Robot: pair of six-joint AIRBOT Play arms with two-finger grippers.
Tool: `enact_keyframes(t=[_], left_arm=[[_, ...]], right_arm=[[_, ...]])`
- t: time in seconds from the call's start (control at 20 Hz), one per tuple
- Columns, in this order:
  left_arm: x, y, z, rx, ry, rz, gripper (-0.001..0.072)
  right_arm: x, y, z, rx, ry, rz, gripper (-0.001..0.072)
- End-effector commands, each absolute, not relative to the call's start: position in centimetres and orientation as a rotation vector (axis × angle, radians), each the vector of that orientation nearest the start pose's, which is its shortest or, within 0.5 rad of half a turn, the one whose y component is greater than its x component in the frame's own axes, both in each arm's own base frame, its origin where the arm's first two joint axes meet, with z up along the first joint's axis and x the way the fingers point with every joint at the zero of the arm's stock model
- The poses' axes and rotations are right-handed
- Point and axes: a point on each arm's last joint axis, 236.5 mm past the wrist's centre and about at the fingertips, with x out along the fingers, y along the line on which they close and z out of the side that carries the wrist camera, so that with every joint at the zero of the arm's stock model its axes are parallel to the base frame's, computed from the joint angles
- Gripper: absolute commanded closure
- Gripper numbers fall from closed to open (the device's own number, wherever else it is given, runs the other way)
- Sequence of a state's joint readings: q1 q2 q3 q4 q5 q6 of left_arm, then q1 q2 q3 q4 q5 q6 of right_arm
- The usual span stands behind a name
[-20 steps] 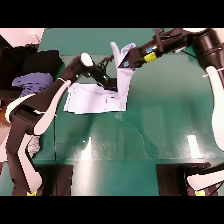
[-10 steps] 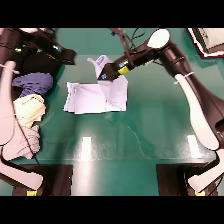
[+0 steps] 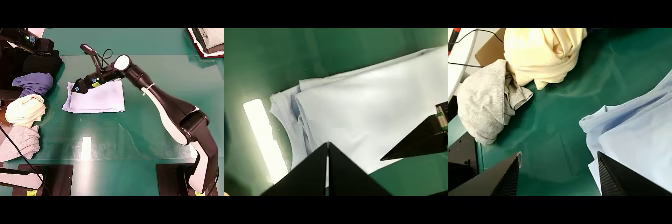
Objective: Fold the shirts.
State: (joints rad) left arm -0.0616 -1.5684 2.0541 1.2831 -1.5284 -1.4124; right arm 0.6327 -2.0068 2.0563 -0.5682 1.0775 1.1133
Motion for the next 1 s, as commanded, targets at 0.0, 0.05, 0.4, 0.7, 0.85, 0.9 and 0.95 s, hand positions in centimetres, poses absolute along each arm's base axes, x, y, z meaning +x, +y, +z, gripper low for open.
enact_keyframes(t=[0.0,0.05,0.4,0.7,0.85,0.9,0.95], left_arm=[[45.9,-9.5,18.7,0.009,1.047,-0.396,0.0684],[45.8,-9.5,18.7,0.010,1.051,-0.396,0.0684],[45.9,-10.3,19.0,-0.012,1.035,-0.426,0.0683],[46.4,-13.0,17.3,-0.113,1.035,-0.512,0.0684],[46.3,-13.0,16.9,-0.114,1.048,-0.513,0.0684],[46.2,-13.0,16.8,-0.114,1.052,-0.514,0.0684],[46.1,-13.0,16.8,-0.113,1.058,-0.516,0.0683]], right_arm=[[37.1,46.6,7.5,0.117,1.015,1.328,0.0207],[37.1,43.5,6.0,0.052,1.079,1.285,0.0306],[39.6,26.2,0.7,0.276,1.280,0.864,0.0043],[42.1,26.2,-3.2,0.572,1.292,0.744,0.0044],[42.6,29.9,-5.2,0.560,1.328,0.798,0.0053],[42.9,31.0,-5.5,0.552,1.332,0.813,0.0065],[43.2,32.1,-5.7,0.550,1.334,0.822,0.0067]])
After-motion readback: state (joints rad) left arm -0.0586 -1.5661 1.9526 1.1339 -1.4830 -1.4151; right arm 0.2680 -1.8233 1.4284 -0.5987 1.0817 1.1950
